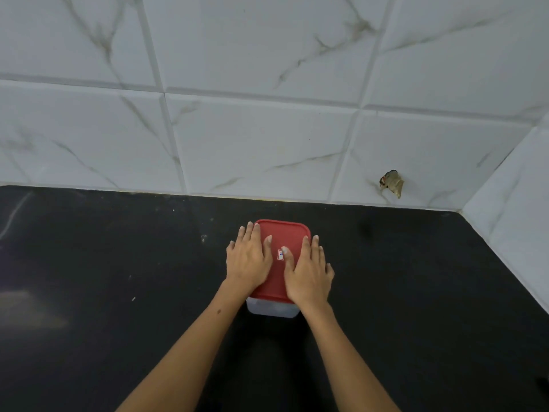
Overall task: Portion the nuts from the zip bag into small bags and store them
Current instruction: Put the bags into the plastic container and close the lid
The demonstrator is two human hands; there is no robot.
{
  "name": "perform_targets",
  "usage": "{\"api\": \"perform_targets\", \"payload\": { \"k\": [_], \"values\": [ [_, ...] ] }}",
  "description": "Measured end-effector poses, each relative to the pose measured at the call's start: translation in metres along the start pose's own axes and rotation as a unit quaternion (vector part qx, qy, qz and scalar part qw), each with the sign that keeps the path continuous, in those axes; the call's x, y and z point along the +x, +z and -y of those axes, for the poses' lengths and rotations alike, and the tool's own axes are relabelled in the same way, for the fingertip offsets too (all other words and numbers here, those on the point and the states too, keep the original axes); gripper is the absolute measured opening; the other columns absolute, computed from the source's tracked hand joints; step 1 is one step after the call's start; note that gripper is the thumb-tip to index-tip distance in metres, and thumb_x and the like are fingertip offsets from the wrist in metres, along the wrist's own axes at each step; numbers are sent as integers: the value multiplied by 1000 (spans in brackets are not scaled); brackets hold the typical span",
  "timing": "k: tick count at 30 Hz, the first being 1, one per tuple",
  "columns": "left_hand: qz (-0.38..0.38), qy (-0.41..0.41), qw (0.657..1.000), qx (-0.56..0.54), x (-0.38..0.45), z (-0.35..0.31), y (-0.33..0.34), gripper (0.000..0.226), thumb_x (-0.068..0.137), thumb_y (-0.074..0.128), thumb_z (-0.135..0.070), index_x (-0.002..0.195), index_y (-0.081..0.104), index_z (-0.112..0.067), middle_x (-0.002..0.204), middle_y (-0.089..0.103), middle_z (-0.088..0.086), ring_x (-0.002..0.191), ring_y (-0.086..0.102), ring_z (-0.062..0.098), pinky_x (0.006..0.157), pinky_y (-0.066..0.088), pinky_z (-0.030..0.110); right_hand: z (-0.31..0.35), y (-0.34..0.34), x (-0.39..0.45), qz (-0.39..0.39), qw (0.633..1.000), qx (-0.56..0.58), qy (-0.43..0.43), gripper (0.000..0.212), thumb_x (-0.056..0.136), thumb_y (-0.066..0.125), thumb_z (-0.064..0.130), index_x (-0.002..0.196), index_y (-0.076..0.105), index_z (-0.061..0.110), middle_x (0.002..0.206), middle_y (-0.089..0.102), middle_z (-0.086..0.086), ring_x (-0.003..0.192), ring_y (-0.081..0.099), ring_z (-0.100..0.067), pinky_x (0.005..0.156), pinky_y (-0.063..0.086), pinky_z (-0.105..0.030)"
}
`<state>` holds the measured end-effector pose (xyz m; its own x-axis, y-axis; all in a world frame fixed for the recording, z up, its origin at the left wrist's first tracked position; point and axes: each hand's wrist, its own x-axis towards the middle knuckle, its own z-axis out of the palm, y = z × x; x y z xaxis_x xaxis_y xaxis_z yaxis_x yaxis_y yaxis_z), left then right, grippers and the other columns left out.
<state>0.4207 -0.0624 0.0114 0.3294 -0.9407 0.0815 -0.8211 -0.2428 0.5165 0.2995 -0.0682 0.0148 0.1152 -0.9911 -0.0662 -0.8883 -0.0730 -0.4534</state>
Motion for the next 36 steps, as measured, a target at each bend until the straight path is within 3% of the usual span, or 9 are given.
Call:
{"api": "perform_targets", "payload": {
  "k": [3,9,12,14,17,21,24,29,36],
  "values": [
    [5,-2,1000,-24,1,0,1,57,103,28,-38,150,24,-7,158,22,10,146,21,26,115,25,43,-2,0,1,5,1000,13,1,78,93,19,63,152,-2,17,160,-6,0,147,8,-19,117,13,-46],
    [-17,-2,998,-61,-1,2,6,58,102,31,-38,150,25,-8,158,22,8,144,28,23,111,30,38,-1,3,3,7,1000,22,-10,89,86,20,71,151,-7,15,160,-9,1,138,34,-19,112,27,-46],
    [-17,-10,995,-96,-3,1,4,55,102,31,-36,150,25,-9,158,24,7,142,30,22,111,29,35,-1,-1,1,14,998,59,-10,85,89,24,67,151,-7,18,159,-10,5,127,47,-23,102,40,-42],
    [-27,-22,992,-120,-5,0,1,52,103,33,-30,149,27,-7,154,33,10,139,36,25,110,29,33,-1,-3,0,10,996,92,-4,76,94,25,59,152,-5,20,159,-8,8,127,47,-24,98,40,-40],
    [-35,-84,986,-140,-8,-1,-4,48,102,36,-23,146,31,-4,123,62,16,114,57,32,94,38,36,-1,-2,-1,-5,989,149,10,62,100,25,47,152,2,24,160,0,10,134,38,-21,102,37,-39],
    [-32,-120,979,-159,-11,-4,-11,29,101,37,-21,116,54,-3,87,61,7,81,60,25,72,39,31,-4,1,0,-36,963,264,42,48,103,26,31,150,17,30,151,34,0,133,40,-20,106,36,-38],
    [-19,-137,966,-216,-15,-6,-18,28,101,38,-18,112,57,0,89,60,8,83,58,23,73,44,33,-4,-6,-4,-31,947,311,80,47,103,30,25,149,23,29,139,47,-5,127,44,-24,103,38,-38],
    [-21,-160,948,-276,-37,-23,-21,35,101,40,-17,131,52,-4,117,61,13,103,57,26,81,40,28,-19,-20,-13,-32,938,331,95,43,102,37,22,144,35,27,139,48,-4,130,41,-23,106,37,-39],
    [-19,-179,940,-288,-64,-57,-4,29,101,39,-15,121,57,-3,98,56,3,85,47,14,78,37,28,-59,-41,-26,-27,943,319,88,42,100,40,21,142,39,28,140,49,0,130,42,-21,108,37,-44]
  ]
}}
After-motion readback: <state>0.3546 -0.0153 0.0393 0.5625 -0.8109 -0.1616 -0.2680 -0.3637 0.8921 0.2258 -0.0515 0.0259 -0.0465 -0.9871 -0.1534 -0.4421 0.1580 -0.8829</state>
